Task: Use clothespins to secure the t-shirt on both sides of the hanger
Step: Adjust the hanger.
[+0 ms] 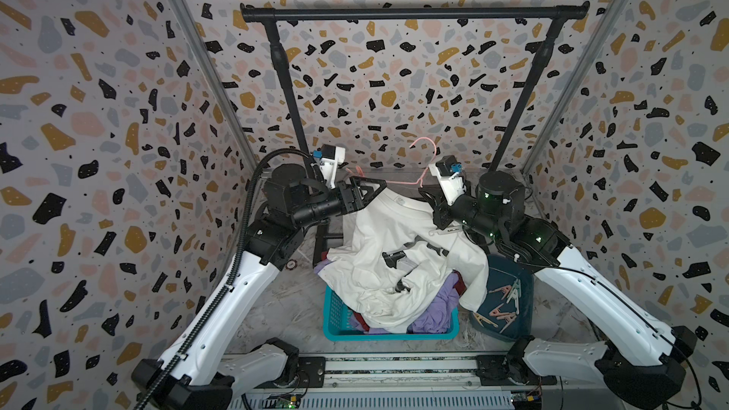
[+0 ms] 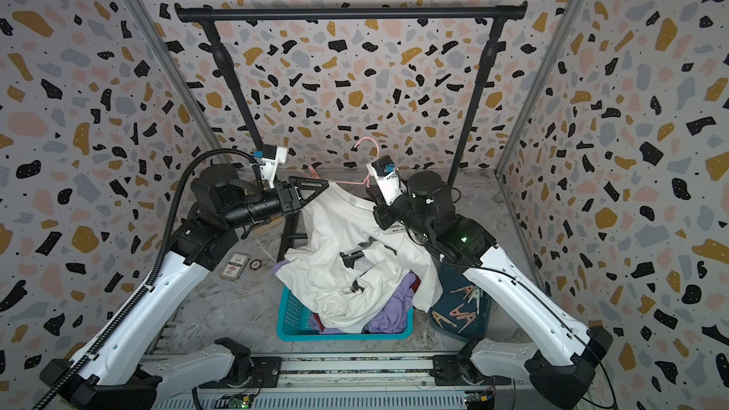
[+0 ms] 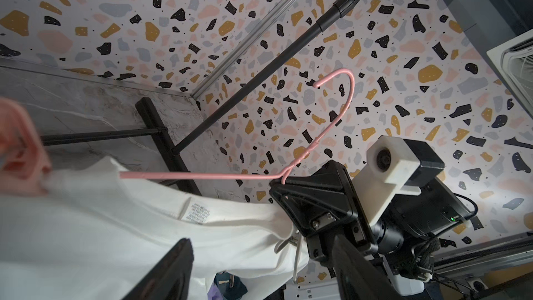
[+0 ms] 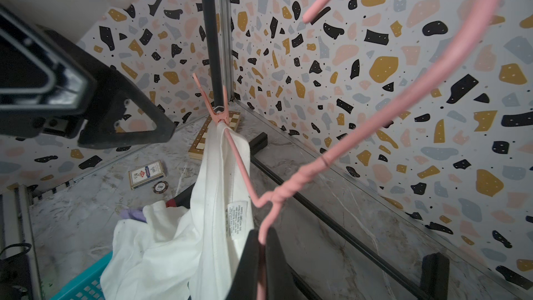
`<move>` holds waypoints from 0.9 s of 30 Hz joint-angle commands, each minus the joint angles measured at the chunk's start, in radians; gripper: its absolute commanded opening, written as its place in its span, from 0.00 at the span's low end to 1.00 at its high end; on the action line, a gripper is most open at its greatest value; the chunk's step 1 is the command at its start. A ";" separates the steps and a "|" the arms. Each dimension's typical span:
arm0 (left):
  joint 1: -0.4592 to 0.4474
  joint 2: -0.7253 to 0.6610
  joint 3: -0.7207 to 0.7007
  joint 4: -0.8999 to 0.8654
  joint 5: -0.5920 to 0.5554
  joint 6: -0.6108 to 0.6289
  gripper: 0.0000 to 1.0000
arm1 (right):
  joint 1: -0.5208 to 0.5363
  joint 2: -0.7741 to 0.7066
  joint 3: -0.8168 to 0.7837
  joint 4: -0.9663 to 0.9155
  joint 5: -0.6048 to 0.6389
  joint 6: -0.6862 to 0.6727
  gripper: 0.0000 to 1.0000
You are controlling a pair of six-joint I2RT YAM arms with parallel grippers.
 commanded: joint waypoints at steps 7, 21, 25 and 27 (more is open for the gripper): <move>-0.073 0.087 0.089 0.019 -0.058 0.101 0.71 | 0.064 0.050 0.049 0.052 0.087 0.048 0.00; -0.198 0.126 0.162 -0.141 -0.272 0.601 0.59 | 0.074 0.131 0.152 -0.040 0.073 0.091 0.00; -0.204 0.125 0.147 -0.099 -0.305 0.668 0.58 | 0.078 0.136 0.159 -0.053 0.072 0.090 0.00; -0.210 0.128 0.142 -0.079 -0.330 0.694 0.55 | 0.081 0.138 0.159 -0.055 0.071 0.090 0.00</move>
